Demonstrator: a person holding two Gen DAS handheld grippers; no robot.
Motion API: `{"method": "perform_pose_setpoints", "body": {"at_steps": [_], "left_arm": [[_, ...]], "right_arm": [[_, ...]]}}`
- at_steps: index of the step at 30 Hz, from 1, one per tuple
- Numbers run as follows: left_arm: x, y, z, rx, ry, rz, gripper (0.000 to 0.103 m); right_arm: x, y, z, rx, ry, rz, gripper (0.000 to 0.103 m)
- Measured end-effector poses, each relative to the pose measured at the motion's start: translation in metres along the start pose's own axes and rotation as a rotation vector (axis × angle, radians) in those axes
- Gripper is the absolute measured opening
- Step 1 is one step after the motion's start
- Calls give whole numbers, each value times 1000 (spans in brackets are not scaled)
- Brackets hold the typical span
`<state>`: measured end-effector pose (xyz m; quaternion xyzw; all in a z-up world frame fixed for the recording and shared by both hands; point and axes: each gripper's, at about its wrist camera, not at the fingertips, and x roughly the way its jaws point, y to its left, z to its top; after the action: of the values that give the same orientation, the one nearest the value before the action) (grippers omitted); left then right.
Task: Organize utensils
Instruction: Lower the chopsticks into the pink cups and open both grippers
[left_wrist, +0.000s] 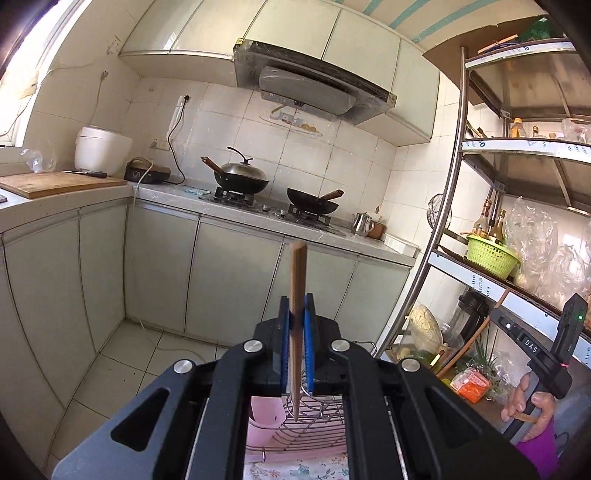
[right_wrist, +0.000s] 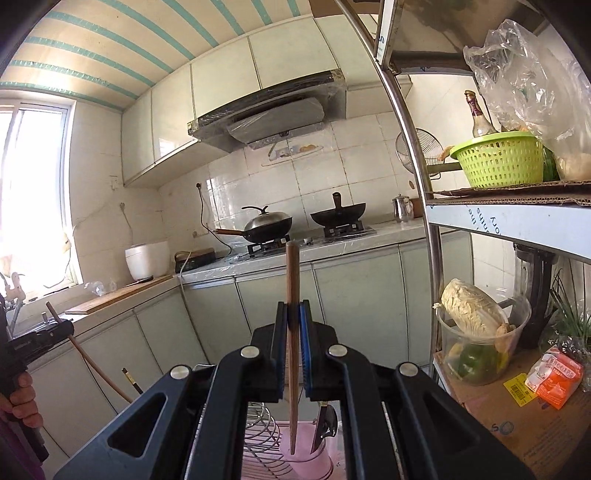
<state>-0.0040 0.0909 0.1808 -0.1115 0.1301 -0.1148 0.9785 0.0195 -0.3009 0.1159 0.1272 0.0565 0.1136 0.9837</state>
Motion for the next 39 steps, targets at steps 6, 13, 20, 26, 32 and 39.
{"method": "perform_pose_setpoints", "body": {"at_steps": [6,13,20,26,32,39], "left_arm": [[11,-1,-3,20,-6,51,6],[28,4,-8,21,0,97,6],[43,11,-15,24,19,144,6],[58,12,-25,44,61,157,6],[75,15,-41,44,130,165,6],[94,25,-63,18,210,172,6]], "right_arm": [[17,4,-11,-34,18,-25,6],[31,9,-28,-85,41,-42,6],[41,7,-41,-87,76,-46,6],[49,3,-51,-83,120,-52,6],[55,3,-61,-84,166,-55,6],[65,0,-74,-78,215,-58,6]]}}
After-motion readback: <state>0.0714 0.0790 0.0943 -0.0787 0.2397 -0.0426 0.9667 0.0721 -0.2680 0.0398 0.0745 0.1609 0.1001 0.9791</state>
